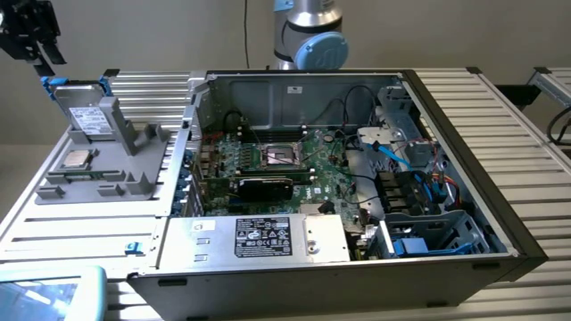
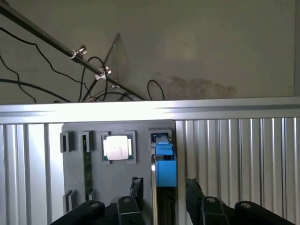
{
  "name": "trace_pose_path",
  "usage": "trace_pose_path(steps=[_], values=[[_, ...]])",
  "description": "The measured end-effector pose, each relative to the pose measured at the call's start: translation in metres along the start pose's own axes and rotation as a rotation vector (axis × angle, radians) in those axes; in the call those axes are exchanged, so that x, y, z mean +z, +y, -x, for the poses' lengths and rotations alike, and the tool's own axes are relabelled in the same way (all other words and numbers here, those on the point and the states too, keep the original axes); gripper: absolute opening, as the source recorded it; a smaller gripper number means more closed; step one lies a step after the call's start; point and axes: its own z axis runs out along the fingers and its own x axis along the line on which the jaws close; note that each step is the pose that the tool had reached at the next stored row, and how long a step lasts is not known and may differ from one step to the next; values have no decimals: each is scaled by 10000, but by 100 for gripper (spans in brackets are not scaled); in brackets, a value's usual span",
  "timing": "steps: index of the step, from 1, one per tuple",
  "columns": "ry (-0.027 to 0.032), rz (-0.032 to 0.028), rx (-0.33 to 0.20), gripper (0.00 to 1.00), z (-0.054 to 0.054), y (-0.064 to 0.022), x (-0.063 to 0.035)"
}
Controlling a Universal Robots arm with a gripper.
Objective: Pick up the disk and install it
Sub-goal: 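Pick up the disk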
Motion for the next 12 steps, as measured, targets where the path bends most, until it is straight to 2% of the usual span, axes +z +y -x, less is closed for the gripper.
trace_pose_path(steps=[2, 4, 5, 6, 12], values=[[-87, 2, -51, 49, -6, -1, 11], [-131, 24, -88, 51, -22, -2, 32], [-136, 44, -101, 51, -33, -3, 47], [-135, 62, -114, 57, -40, -4, 65], [-135, 96, -203, 57, -51, -31, 174]])
